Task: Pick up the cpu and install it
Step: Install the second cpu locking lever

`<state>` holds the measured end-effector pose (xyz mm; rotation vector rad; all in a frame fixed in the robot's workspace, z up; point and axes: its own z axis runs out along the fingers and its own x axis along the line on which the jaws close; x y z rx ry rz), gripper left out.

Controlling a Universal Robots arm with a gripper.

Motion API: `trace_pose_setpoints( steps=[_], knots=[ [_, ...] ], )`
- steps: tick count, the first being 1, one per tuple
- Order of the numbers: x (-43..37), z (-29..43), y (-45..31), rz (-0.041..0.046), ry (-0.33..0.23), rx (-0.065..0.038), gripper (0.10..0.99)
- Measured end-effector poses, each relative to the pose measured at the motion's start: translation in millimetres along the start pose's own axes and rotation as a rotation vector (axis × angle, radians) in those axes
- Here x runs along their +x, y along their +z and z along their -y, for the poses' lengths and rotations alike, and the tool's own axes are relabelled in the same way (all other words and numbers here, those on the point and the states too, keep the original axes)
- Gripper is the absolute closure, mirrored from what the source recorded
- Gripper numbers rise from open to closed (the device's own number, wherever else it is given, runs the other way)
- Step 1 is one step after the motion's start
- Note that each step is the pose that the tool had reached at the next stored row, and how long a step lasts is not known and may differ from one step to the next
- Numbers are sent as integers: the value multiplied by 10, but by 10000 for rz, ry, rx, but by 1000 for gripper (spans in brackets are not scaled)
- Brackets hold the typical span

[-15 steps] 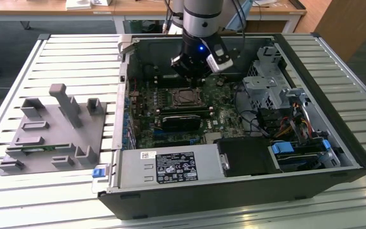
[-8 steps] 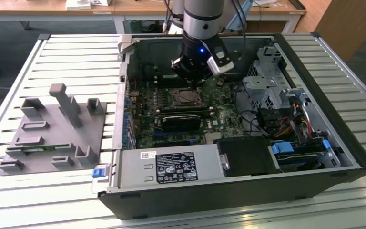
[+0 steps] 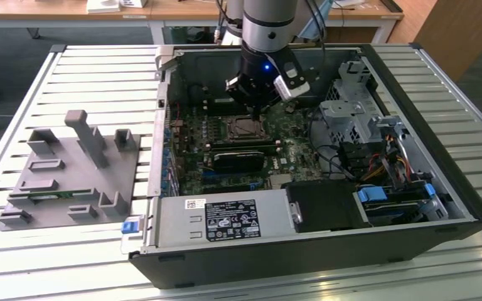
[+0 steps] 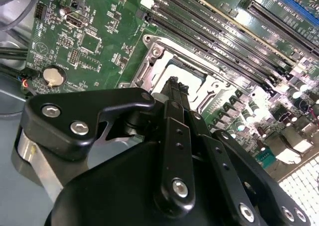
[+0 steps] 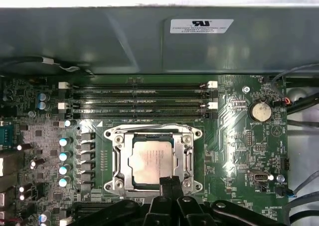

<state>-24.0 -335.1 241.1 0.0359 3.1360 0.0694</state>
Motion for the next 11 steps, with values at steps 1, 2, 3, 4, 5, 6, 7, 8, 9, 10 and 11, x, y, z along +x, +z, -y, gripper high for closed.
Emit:
trace_pose_setpoints(
  steps=[1,2,3,4,5,6,7,8,9,10,11],
  knots=[
    [0,2,-1,1,0,-2,980],
    [-1,8,-1,0,-2,-3,980],
    [-1,18,-2,0,-1,-1,980],
    [-1,29,-3,-1,0,0,980],
    [-1,38,-3,0,0,0,980],
    [-1,46,-4,0,-1,0,980],
    [-1,58,-4,0,0,0,980],
    [-2,72,-4,-1,1,0,980],
    [-2,84,-2,-9,1,0,980],
    [-3,95,2,-27,2,-5,980],
    [-3,109,8,-43,2,-30,980]
  ],
)
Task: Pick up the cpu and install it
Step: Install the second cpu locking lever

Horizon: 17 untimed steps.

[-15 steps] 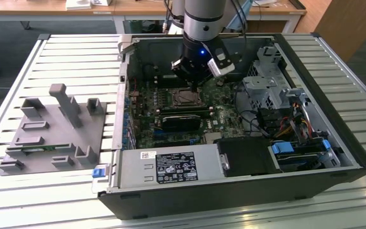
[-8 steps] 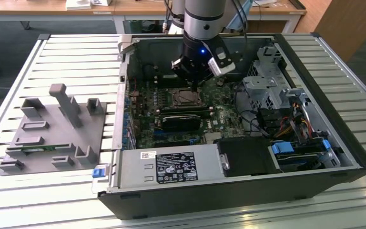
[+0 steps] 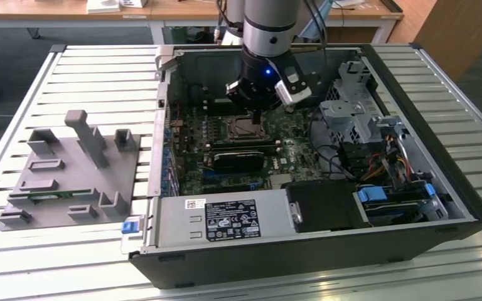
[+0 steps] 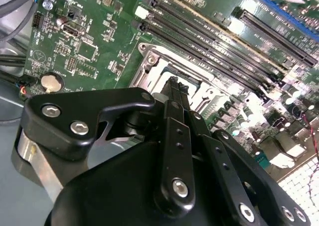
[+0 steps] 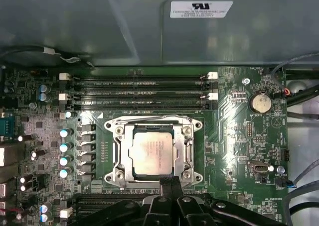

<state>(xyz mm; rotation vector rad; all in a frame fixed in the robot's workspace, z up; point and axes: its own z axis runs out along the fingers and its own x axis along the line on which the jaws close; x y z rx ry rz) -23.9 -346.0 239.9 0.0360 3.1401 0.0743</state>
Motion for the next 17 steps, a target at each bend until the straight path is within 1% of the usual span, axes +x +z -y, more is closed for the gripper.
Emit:
trace_pose_setpoints(
  steps=[1,3,4,8,11,17],
  knots=[
    [0,16,7,-12,1,-46,980],
    [0,42,18,-24,2,-184,980],
    [-1,48,26,-26,1,-215,980],
    [-1,53,74,-37,2,-223,980],
    [-1,68,87,-40,0,-221,980],
    [-2,182,89,-39,2,-224,980]
  ],
)
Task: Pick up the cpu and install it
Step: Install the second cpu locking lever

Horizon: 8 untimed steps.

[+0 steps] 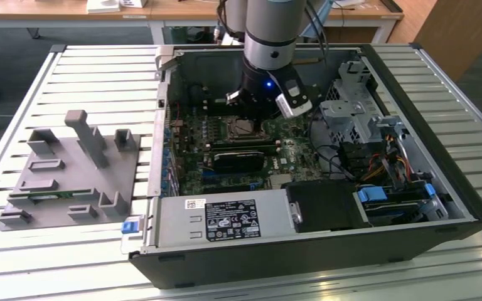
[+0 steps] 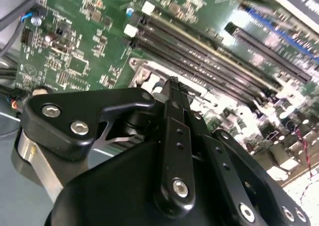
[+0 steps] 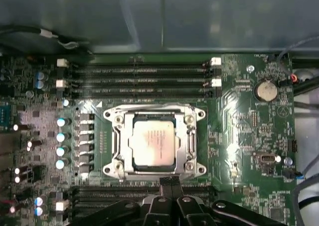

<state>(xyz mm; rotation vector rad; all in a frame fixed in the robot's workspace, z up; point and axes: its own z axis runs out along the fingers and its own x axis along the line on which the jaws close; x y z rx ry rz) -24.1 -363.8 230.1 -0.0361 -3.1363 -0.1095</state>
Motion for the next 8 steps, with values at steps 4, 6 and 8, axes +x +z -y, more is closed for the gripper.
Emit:
trace_pose_setpoints(
  steps=[4,6,8],
  knots=[
    [116,22,12,1,-1,-1,980],
    [199,27,19,0,0,0,980],
    [268,30,39,1,0,-1,980]
  ],
)
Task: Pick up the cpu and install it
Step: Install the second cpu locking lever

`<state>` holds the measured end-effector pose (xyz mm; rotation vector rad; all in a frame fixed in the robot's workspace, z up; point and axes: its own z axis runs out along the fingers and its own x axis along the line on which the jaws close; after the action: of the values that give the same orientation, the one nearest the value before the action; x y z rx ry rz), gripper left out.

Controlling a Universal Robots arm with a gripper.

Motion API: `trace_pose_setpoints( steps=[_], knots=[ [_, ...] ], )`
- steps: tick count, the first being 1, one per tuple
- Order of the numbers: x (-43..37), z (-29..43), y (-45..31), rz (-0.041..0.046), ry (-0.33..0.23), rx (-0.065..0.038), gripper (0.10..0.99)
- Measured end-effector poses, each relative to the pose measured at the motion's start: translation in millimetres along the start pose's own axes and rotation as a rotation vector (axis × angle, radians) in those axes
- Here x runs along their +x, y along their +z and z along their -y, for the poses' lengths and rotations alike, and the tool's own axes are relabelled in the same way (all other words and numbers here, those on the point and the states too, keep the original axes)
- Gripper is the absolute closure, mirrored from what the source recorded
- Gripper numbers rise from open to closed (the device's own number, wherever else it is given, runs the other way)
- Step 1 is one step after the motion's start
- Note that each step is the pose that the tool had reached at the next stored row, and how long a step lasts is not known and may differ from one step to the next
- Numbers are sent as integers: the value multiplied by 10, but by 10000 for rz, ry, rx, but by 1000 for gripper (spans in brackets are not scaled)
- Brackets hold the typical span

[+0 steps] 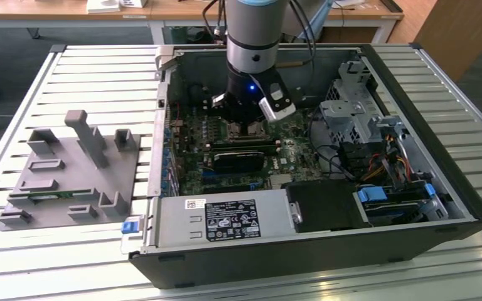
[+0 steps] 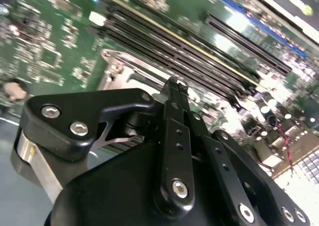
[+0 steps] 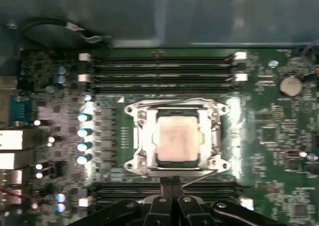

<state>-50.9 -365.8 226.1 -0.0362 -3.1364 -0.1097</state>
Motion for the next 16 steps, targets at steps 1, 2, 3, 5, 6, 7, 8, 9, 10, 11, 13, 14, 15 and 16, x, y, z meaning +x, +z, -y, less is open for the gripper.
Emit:
trace_pose_setpoints(
  steps=[1,2,3,5,6,7,8,9,10,11,13,14,15,16],
  knots=[
    [16,2,15,-1,1,1,980],
    [27,4,33,-1,1,1,980],
    [32,5,51,-1,1,0,980],
    [35,8,87,-4,0,1,980],
    [35,11,97,-5,-2,-17,980],
    [36,19,102,-8,-1,-71,980],
    [36,35,106,-8,0,-145,980],
    [36,53,108,-9,0,-196,980],
    [37,73,109,-9,-1,-233,980],
    [42,87,110,-8,-1,-263,980],
    [66,106,110,-11,0,-317,980],
    [80,115,110,-12,0,-337,980],
    [91,124,110,-12,0,-351,980],
    [102,130,110,-13,0,-362,980]
  ],
)
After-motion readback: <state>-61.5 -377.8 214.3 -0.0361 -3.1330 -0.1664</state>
